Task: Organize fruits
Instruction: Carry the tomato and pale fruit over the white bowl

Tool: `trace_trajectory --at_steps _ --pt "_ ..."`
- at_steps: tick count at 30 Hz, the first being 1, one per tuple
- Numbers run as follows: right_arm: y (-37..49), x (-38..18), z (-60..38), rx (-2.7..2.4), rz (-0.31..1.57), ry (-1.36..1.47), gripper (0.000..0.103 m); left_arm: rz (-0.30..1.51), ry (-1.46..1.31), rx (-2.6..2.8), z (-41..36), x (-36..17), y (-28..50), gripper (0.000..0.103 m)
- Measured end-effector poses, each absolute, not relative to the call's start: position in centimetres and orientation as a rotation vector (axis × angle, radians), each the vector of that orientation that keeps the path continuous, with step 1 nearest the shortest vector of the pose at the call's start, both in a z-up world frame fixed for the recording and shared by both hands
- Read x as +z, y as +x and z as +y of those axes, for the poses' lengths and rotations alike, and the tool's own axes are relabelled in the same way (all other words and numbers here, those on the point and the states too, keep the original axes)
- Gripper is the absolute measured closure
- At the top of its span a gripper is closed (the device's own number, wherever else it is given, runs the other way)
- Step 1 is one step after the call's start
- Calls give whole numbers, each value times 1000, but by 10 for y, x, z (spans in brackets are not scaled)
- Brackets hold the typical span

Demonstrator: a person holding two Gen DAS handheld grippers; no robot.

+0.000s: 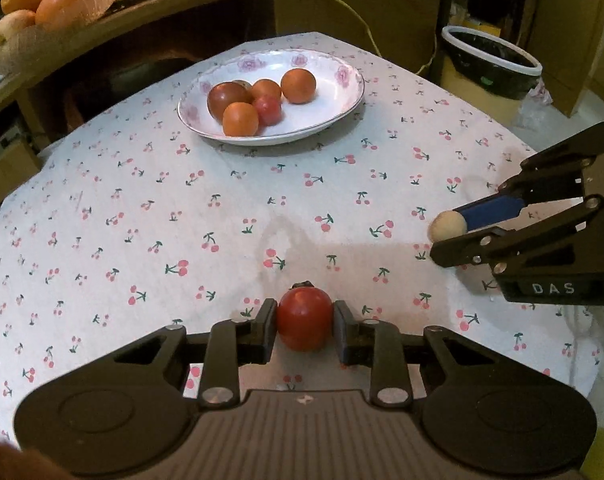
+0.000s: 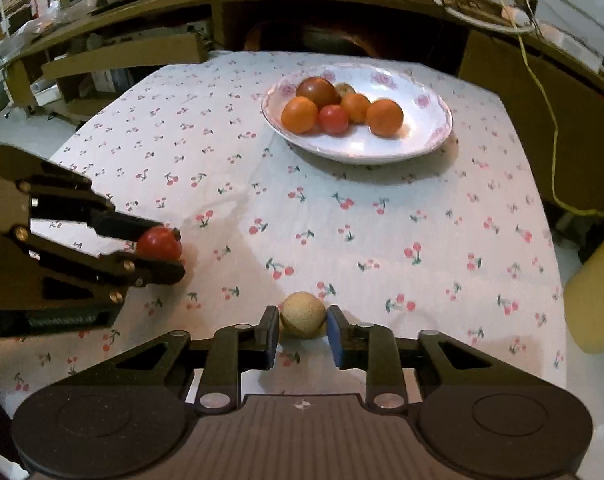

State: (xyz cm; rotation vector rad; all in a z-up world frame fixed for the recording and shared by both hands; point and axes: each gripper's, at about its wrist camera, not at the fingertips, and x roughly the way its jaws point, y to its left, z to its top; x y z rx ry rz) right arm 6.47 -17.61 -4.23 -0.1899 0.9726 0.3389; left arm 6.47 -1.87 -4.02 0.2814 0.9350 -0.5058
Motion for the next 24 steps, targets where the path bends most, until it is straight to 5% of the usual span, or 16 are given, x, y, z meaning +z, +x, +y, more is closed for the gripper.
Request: trace_trajectory --at_steps 4,7,24 --pt "61 -43 -181 328 967 -183 72 934 298 -481 -18 -39 62 67" --pt "58 -40 -184 325 963 -171 59 930 284 -469 -14 -35 58 64" --pt "49 -38 -194 317 961 -149 52 930 275 -453 -15 -36 66 59"
